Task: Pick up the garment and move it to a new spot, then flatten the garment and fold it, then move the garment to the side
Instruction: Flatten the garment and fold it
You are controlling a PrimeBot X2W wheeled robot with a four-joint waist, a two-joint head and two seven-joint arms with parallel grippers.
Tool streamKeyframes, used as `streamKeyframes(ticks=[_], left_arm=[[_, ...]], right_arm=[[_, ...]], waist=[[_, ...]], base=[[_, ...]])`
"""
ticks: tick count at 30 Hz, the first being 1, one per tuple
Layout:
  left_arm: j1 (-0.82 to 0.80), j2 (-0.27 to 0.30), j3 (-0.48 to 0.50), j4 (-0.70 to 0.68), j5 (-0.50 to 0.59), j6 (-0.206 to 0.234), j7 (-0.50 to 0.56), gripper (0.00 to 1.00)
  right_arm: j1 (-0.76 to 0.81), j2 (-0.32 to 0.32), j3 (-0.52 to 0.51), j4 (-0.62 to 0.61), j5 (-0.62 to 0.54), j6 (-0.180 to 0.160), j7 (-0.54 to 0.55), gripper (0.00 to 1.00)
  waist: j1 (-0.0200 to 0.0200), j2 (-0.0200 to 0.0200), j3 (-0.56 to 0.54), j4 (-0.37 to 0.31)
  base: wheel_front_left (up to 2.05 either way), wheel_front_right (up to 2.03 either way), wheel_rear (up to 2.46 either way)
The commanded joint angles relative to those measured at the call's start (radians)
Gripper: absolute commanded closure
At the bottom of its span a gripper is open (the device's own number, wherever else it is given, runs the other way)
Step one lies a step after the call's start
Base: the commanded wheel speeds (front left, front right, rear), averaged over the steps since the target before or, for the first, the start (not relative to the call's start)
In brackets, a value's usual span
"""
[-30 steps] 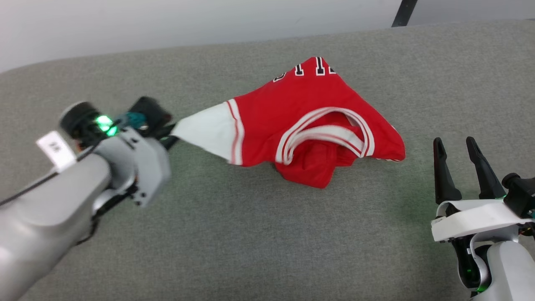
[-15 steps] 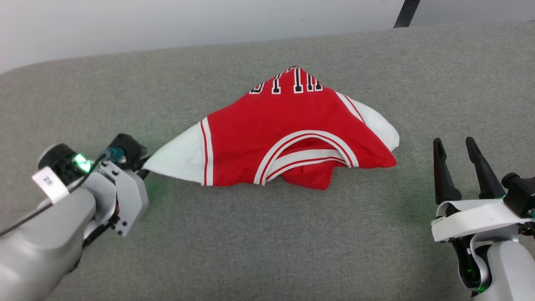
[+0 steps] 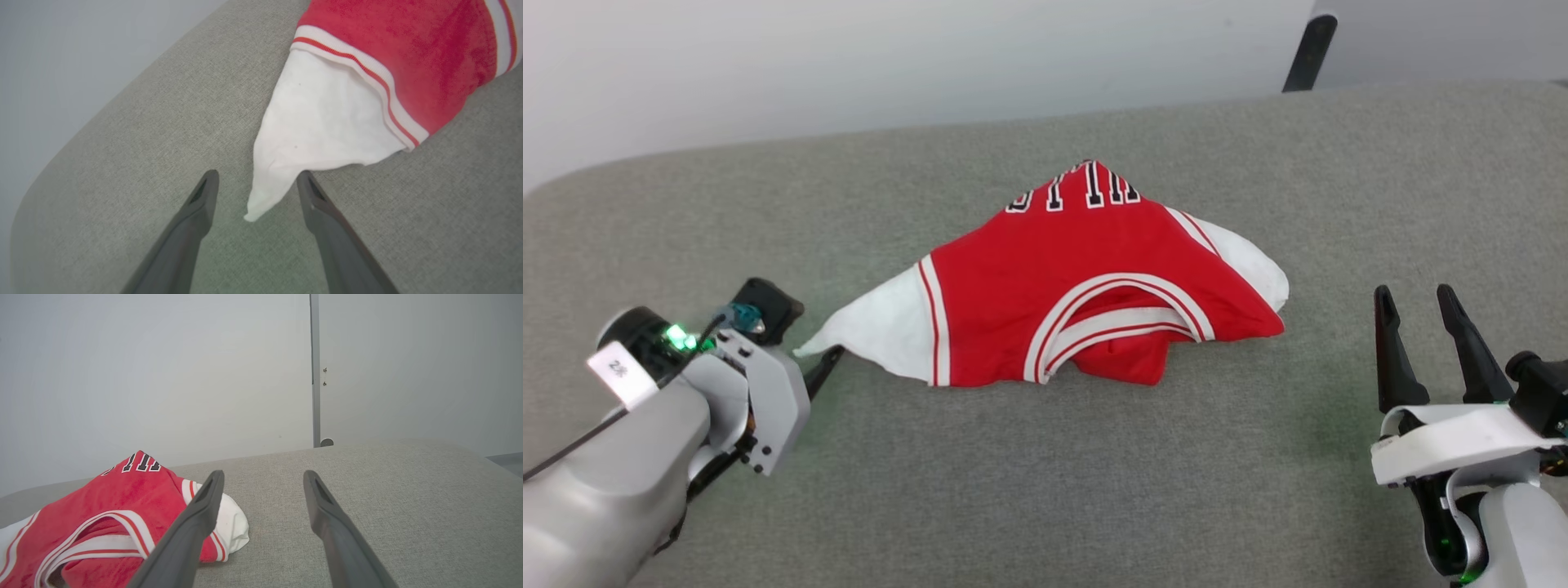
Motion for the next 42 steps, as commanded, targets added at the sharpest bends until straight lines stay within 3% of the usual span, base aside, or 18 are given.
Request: streamKeyframes(ticks=[1,5,10,15,17,20,26,31,36,42], left_arm=[[-0.010,0.001,0.002,0.003,-0.003,0.002,-0.009,0.00],[-0.013,0.003,0.001,0.014,-0.019,0.002,-0.054,0.00],[0.028,-0.018,0.043,0.040,-0.130,0.002,-0.142,0.00],[0.111,-0.048,0.179,0.057,-0.270,0.006,-0.182,0.00],[0.140,-0.067,0.274,0.037,-0.293,0.019,-0.183,0.00],[0.232,-0.091,0.419,-0.017,-0.252,0.048,-0.182,0.00],[0.437,-0.146,0.698,-0.188,-0.054,0.115,-0.183,0.00],[0.622,-0.212,0.904,-0.341,0.082,0.145,-0.183,0.00],[0.726,-0.261,1.012,-0.440,0.211,0.144,-0.183,0.00],[0.703,-0.312,1.050,-0.459,0.279,0.091,-0.183,0.00]], right_arm=[[0.017,-0.006,0.000,0.004,0.008,-0.001,-0.005,0.00],[0.019,-0.020,0.010,0.016,0.009,-0.001,-0.005,0.00],[0.025,-0.048,0.028,0.045,0.013,-0.001,0.009,0.00],[0.031,-0.082,0.043,0.068,0.012,-0.001,0.070,0.00],[0.035,-0.096,0.042,0.073,0.015,-0.001,0.106,0.00],[0.026,-0.124,0.051,0.071,0.010,-0.001,0.167,0.00],[-0.014,-0.193,0.093,0.073,0.014,-0.001,0.315,0.00],[-0.086,-0.238,0.128,0.099,0.039,-0.001,0.482,0.00],[-0.176,-0.281,0.142,0.161,0.082,-0.001,0.669,0.00],[-0.304,-0.339,0.181,0.253,0.123,-0.001,0.862,0.00]], waist=[[0.0000,-0.0001,-0.015,0.013],[0.0000,-0.0001,-0.044,0.031],[0.0000,-0.0001,-0.083,0.060],[0.0000,-0.0001,-0.105,0.095],[0.0000,-0.0001,-0.107,0.114],[0.0000,-0.0001,-0.108,0.144],[0.0000,-0.0001,-0.116,0.200],[0.0000,-0.0001,-0.114,0.233],[0.0000,-0.0001,-0.085,0.276],[0.0000,-0.0001,-0.019,0.329]], base=[[0.00,0.00,0.00],[0.00,0.00,0.00],[0.00,0.00,0.00],[0.00,0.00,0.00],[0.00,0.00,0.00],[0.00,0.00,0.00],[0.00,0.00,0.00],[0.00,0.00,0.00],[0.00,0.00,0.00],[0.00,0.00,0.00]])
